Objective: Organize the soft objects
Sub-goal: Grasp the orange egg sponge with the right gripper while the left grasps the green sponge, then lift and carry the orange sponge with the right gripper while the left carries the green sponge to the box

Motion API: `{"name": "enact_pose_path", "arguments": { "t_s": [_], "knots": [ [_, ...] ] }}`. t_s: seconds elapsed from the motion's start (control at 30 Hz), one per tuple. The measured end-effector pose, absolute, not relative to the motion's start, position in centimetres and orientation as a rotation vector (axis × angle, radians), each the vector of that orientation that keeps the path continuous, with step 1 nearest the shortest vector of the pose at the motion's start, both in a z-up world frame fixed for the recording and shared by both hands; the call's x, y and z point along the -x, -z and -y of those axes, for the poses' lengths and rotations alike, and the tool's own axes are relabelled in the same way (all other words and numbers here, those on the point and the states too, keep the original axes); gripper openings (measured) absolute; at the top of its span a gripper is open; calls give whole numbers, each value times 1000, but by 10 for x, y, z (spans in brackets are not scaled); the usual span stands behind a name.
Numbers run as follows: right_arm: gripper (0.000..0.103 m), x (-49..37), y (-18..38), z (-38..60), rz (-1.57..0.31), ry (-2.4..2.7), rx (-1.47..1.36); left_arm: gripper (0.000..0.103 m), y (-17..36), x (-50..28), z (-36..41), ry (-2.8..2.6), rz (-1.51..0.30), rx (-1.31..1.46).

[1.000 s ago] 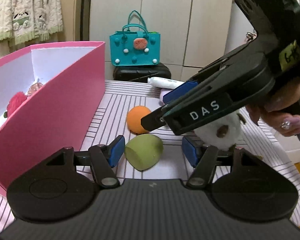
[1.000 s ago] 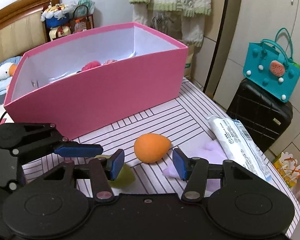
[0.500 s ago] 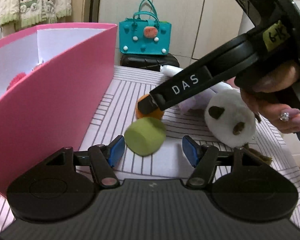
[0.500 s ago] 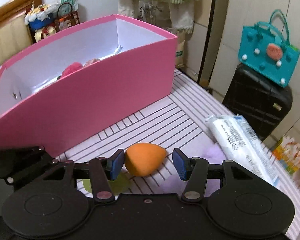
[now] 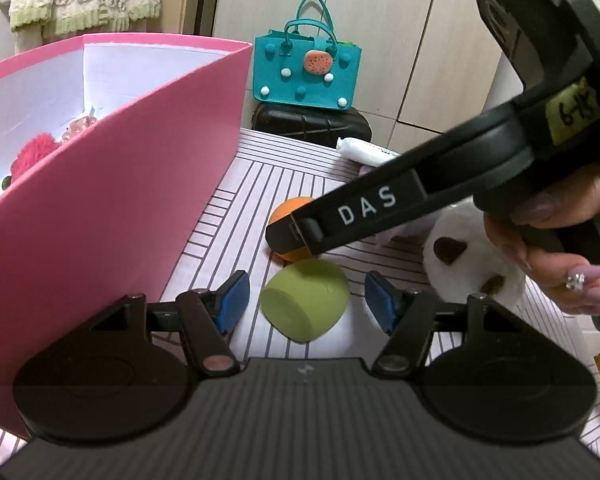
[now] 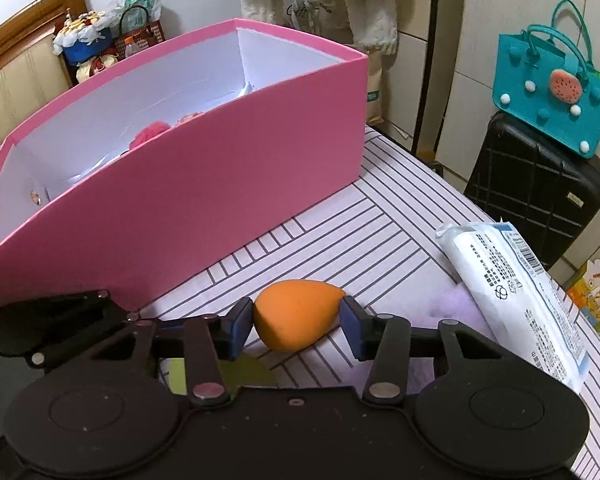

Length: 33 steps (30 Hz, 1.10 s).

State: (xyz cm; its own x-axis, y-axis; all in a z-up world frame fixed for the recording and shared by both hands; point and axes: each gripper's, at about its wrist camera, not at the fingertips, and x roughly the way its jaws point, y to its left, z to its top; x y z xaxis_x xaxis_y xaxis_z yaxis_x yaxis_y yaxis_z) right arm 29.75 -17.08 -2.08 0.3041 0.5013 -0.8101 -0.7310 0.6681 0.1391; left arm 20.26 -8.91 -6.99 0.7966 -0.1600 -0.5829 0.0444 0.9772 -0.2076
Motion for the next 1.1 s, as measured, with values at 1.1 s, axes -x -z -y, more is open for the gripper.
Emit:
{"name": "enact_pose_path", "arguments": {
  "t_s": [1.1],
  "knots": [
    [51, -227, -15, 214, -840, -792, 110, 40, 24, -149, 64, 282, -608, 208]
  ]
}}
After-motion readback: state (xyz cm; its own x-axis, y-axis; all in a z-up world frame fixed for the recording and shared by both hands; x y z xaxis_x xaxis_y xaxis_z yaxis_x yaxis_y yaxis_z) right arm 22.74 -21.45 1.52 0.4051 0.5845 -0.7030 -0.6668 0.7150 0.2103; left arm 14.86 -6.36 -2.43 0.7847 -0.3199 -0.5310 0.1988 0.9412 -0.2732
